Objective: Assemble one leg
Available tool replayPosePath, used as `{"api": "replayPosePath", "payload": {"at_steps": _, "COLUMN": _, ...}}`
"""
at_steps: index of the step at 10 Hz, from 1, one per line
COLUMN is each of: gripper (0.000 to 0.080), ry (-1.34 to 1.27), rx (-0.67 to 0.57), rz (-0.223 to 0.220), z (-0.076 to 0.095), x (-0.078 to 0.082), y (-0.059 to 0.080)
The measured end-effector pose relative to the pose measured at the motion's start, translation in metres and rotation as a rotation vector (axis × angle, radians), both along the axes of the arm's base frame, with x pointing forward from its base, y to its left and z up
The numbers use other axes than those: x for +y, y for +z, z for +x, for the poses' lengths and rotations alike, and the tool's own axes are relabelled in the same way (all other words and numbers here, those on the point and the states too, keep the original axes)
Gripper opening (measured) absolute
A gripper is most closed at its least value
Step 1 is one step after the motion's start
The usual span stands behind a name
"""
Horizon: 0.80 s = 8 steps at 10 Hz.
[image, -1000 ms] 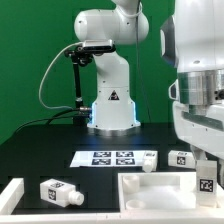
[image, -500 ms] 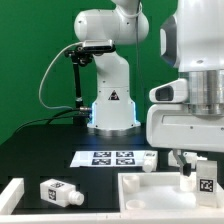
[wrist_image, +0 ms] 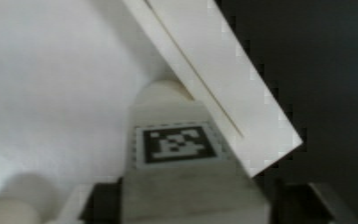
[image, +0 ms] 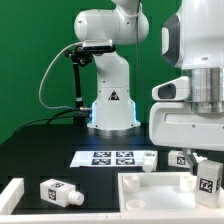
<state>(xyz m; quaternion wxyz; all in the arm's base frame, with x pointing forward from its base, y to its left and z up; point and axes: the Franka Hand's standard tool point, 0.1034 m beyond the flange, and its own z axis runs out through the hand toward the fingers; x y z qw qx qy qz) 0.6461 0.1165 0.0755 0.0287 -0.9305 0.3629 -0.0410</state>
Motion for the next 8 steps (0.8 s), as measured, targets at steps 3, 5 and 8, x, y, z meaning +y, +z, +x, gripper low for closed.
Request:
{"api": "replayPosePath", "payload": {"at_steps": 3, "gripper": 0.0292, "ry": -0.365, "rx": 0.035, "rz": 0.037, "z": -0.0036, "x": -0.0063, "y": -0.0016}}
{"api": "replayPosePath", "payload": {"at_steps": 5, "gripper": 0.0291, "ry": -0.726, "rx": 0.050, "rz": 0.098, "z": -0.0048, "x": -0.0035, "y": -0.0039}}
{"api": "replayPosePath", "payload": {"at_steps": 8, "gripper": 0.0291, "ry": -0.848, "rx": 0.036, "rz": 0.128, "z": -0.0050, "x": -0.0020, "y": -0.0046}}
